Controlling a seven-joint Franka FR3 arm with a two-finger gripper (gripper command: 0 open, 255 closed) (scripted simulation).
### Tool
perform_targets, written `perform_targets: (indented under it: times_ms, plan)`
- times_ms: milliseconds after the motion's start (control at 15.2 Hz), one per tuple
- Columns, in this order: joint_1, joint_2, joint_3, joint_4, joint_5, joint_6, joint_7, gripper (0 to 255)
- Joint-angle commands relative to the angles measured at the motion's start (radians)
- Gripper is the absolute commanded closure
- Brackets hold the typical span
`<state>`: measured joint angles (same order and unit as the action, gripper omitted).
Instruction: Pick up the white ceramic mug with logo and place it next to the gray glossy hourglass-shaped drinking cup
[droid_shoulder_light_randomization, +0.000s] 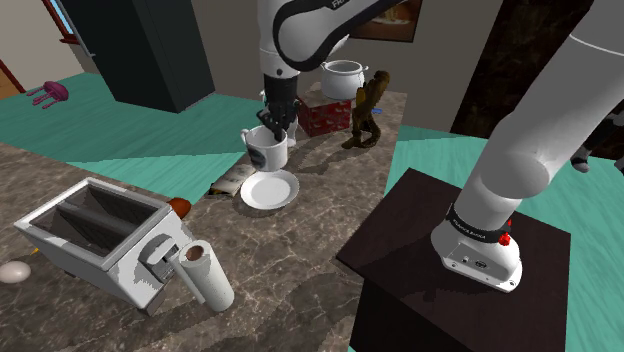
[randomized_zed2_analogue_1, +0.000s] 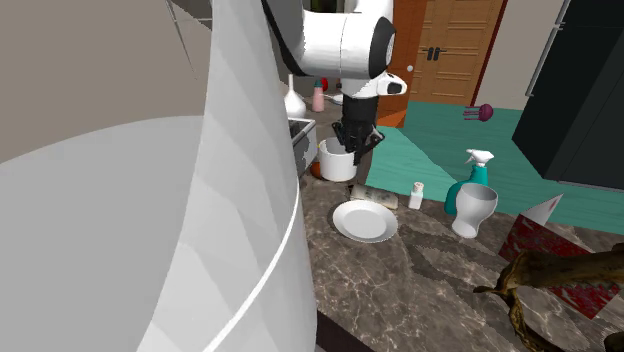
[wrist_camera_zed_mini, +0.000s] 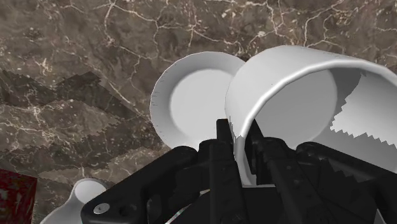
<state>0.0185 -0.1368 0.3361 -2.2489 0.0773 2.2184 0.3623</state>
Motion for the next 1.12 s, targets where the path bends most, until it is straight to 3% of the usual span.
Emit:
perform_targets:
  times_ms: [0, 528, 1056]
  plan:
    - [-0.022, -0.015, -0.034, -0.020, 0.008, 0.004, -0.063, 255]
    - [-0.108, -0.024, -0.157, -0.033, 0.012, -0.004, -0.274, 255]
    - [-0.196, 0.031, -0.272, 0.028, 0.006, -0.023, -0.471, 255]
